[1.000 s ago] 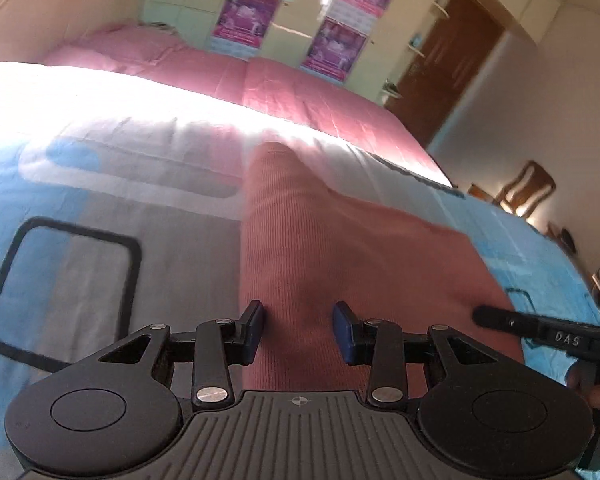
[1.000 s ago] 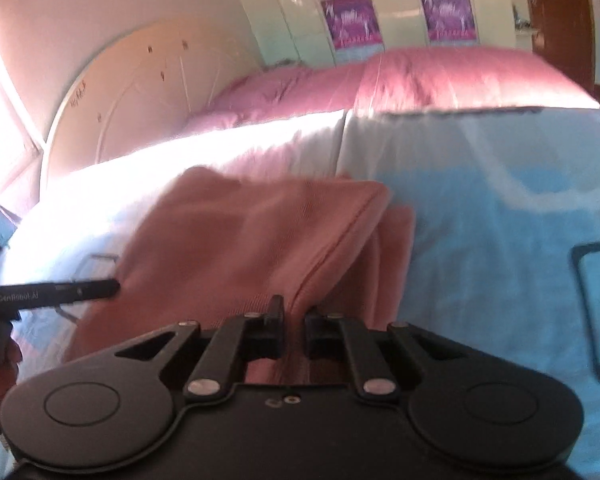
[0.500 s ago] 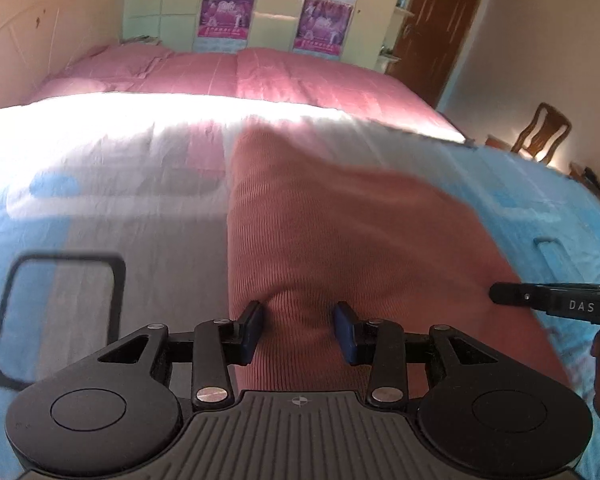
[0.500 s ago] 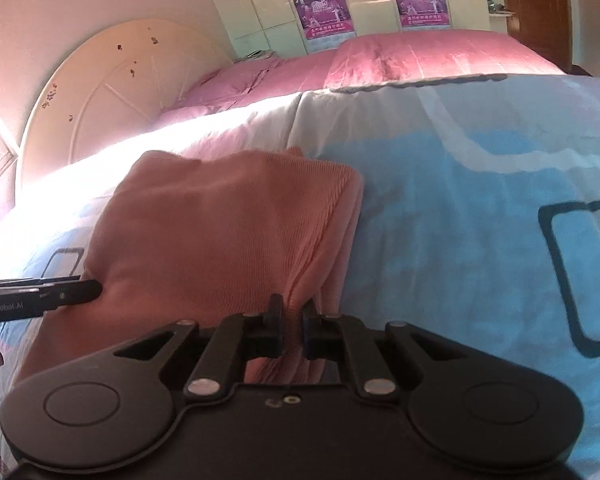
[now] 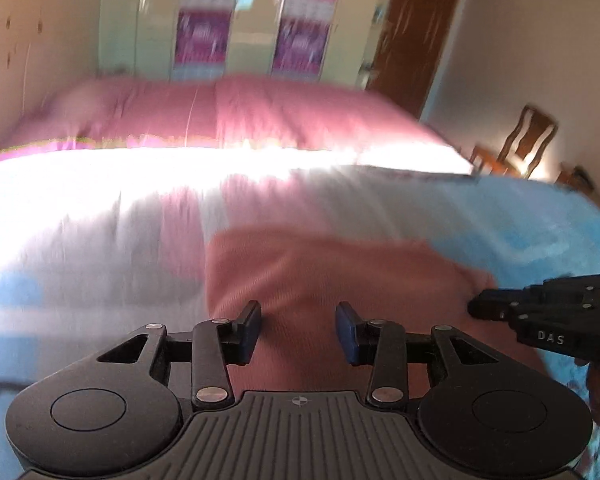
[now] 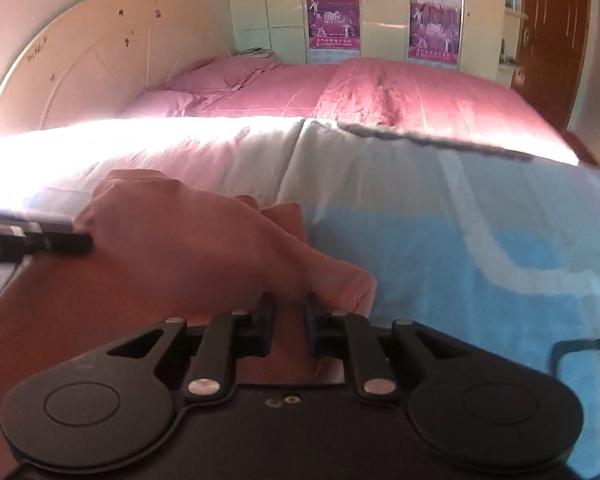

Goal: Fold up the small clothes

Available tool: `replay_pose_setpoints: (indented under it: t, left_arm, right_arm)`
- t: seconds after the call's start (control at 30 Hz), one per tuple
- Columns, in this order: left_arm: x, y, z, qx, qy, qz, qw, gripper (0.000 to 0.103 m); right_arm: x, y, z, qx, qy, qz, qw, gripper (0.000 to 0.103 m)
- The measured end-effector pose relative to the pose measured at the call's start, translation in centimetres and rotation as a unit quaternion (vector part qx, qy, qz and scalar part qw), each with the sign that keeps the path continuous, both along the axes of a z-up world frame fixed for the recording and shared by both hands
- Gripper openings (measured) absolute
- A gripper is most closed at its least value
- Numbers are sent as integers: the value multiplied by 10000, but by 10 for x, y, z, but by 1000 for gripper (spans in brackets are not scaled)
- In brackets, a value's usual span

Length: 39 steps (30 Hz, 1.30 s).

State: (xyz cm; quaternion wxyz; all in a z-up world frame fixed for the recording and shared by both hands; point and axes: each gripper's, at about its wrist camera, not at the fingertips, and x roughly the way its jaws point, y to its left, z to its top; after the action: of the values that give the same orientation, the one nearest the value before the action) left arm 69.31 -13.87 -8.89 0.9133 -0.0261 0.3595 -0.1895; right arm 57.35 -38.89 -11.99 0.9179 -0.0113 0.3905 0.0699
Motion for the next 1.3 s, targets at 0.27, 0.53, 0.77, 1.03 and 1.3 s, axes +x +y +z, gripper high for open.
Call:
replay_pose_setpoints:
  t: [0.27,0.53,0.77,1.03,1.3]
  left_arm:
    - [39,-14,-29,280,400,126,9987,45]
    - [-22,2,-1,38,0,30,10000,45]
    - [-57,-18,-14,886,-111,34,9960,46]
    - [-126,17,15,477,-180,252,9984,46]
    - [-139,26,-19,377,230,396,9982,46]
  right_arm:
    - [35,26,4,261,-69,109,9996,20]
    - [-6,27,24,105,-322,274,9991,30]
    - [-46,42,-2,-217,88,648,9976,27]
    - [-101,-27,40,740,-34,-260,9969,30]
    - [-152,-37,22,1718,552,-61,9836,36]
